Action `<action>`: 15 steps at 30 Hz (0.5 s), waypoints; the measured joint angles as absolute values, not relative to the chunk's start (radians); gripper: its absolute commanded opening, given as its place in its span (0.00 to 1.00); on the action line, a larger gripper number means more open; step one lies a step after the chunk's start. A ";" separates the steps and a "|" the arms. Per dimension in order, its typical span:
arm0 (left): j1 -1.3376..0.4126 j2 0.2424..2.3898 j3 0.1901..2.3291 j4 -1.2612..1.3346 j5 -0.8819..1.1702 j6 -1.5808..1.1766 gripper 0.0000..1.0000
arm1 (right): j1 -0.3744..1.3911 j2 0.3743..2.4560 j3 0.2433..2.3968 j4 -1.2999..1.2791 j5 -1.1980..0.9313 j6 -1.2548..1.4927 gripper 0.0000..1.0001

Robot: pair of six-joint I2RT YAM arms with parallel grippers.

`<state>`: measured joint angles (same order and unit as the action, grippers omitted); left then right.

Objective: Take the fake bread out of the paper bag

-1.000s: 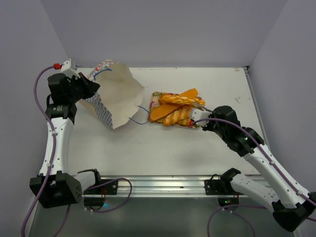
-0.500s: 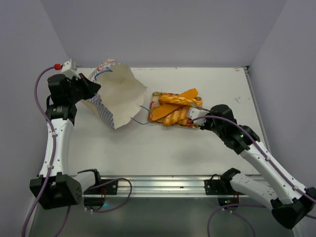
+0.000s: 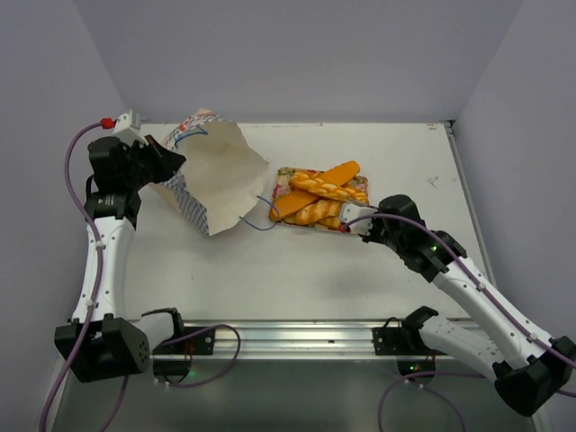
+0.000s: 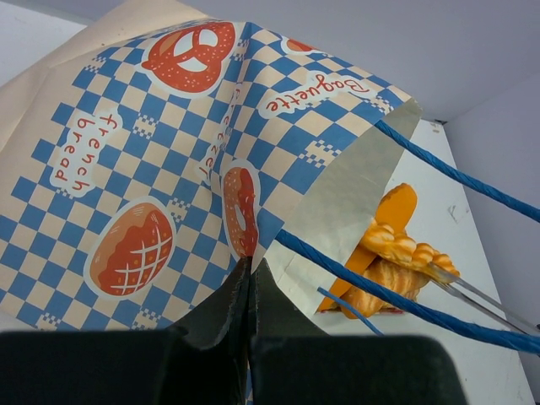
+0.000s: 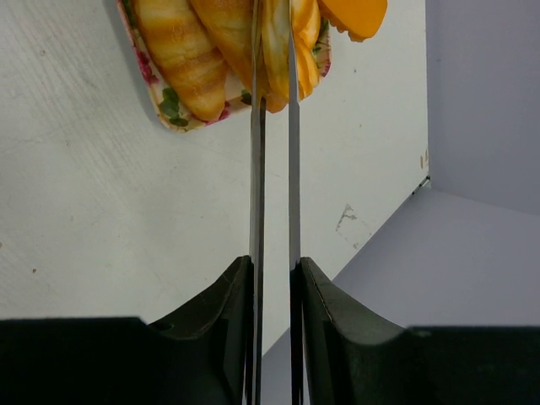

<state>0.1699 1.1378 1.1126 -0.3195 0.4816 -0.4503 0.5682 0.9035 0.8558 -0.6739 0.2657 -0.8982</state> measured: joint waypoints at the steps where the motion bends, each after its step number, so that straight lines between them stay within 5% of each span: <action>1: 0.170 1.137 1.113 -0.317 0.484 -0.451 0.00 | 0.568 0.904 0.856 -0.674 0.263 -0.898 0.31; 15: 0.170 1.137 1.112 -0.308 0.493 -0.451 0.00 | 0.568 0.917 0.896 -0.709 0.208 -0.875 0.44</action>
<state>0.1699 1.1366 1.1122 -0.3084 0.4927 -0.4507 0.5682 0.9173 0.8955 -0.7086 0.2081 -0.8745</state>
